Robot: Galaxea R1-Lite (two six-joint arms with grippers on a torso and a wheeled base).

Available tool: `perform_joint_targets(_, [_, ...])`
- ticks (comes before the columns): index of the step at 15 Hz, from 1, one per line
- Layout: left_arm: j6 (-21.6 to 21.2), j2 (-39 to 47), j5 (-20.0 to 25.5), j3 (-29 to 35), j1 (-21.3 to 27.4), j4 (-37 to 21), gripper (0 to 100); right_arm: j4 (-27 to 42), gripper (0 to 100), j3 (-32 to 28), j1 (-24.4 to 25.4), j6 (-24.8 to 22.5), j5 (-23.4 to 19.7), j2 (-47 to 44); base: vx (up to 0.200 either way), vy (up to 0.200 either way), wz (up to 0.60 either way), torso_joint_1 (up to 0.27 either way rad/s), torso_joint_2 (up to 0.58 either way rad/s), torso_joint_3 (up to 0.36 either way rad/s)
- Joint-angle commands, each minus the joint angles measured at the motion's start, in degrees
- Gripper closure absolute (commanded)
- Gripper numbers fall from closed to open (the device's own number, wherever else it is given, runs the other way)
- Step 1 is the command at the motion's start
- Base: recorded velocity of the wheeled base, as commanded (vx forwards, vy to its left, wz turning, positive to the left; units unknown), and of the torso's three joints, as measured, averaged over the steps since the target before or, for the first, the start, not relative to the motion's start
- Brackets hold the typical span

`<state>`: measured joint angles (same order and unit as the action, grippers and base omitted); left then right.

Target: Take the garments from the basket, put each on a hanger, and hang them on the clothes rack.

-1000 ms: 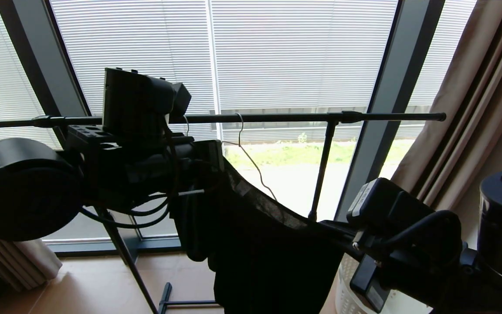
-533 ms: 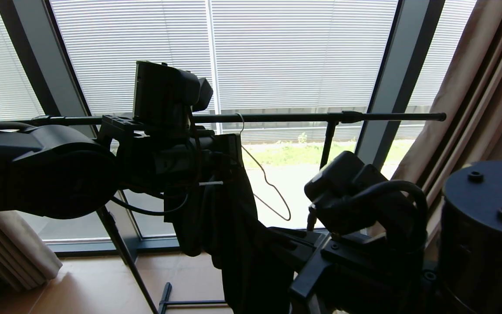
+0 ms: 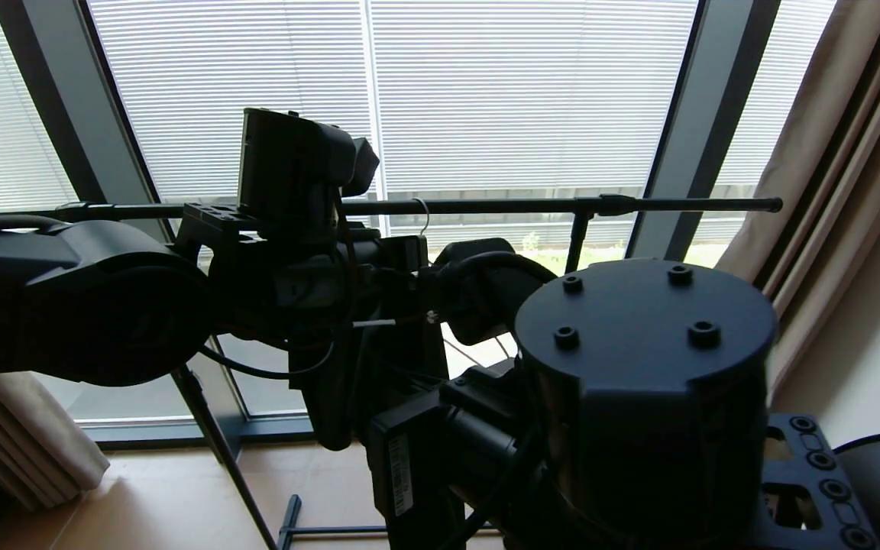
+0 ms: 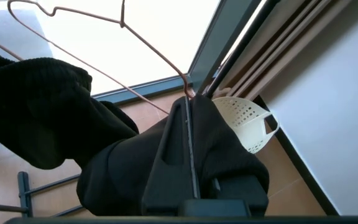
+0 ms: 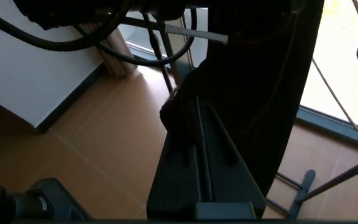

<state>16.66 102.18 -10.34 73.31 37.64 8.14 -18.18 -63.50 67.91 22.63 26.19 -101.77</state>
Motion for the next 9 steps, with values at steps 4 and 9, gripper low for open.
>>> perform_joint_targets(4, [0.03,-2.69,-0.03,-2.56,-2.14,-0.06,100,8.68,100,3.65,-5.51,-8.91,0.71,4.38,0.000,0.000,0.00,0.000,0.00,0.000])
perform_joint_targets(9, [-3.22,-9.81,-0.12,-4.85,-3.19,-9.90,100,8.77,100,0.31,-19.22,-14.01,5.10,3.15,0.000,0.000,0.00,0.000,0.00,0.000])
